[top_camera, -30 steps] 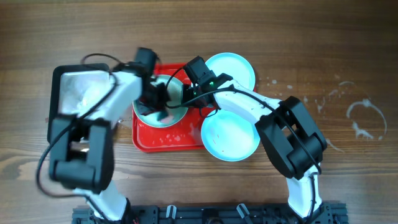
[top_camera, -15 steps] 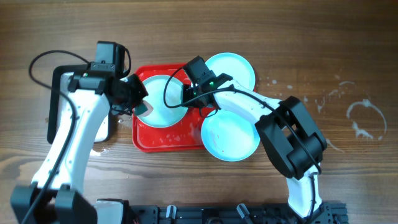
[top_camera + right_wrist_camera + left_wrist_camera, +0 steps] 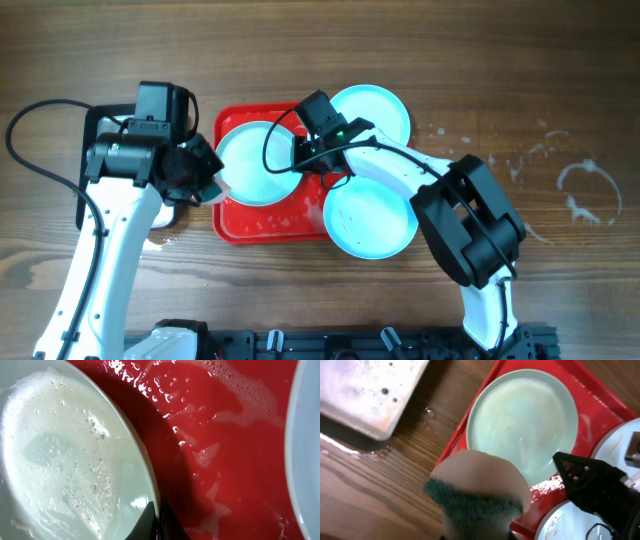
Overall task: Clean dirty plates on tray and stack at the side
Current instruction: 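Withdraw the left gripper with the sponge toward the metal tray, then lift the scrubbed plate with the right gripper and tilt it upward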
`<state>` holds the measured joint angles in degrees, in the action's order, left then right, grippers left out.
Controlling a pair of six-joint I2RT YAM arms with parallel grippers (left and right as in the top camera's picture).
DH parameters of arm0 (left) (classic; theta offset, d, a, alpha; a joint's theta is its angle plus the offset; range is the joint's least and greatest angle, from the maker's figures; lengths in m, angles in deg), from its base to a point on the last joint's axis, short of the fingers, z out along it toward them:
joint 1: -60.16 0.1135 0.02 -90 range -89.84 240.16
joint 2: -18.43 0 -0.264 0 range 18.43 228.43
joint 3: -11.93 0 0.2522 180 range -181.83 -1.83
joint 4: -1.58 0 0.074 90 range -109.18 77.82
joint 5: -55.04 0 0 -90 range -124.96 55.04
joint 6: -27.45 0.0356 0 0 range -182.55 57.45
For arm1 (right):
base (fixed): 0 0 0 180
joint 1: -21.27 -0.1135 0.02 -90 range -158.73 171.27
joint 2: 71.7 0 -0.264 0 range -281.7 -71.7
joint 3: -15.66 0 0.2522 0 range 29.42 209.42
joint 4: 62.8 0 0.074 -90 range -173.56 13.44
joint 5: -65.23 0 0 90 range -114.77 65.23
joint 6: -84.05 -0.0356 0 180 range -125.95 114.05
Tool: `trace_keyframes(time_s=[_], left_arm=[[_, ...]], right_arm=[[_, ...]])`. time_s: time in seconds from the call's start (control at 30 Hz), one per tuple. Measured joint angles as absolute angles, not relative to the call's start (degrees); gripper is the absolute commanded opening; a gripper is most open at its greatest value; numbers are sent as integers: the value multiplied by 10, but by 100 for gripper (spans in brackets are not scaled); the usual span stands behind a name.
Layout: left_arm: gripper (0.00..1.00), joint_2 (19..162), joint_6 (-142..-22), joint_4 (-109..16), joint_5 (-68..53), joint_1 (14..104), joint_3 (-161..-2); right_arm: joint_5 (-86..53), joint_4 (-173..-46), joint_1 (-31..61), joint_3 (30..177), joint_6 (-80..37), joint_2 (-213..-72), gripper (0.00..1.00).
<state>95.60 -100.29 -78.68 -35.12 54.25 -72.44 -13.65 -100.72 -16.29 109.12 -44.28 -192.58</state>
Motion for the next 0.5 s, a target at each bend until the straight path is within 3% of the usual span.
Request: trace_keyframes(time_s=[0.5], left_arm=[[4, 909, -1024, -801, -356, 542, -724]], right_arm=[[-184, -1050, -164, 1090, -396, -1893, 4]])
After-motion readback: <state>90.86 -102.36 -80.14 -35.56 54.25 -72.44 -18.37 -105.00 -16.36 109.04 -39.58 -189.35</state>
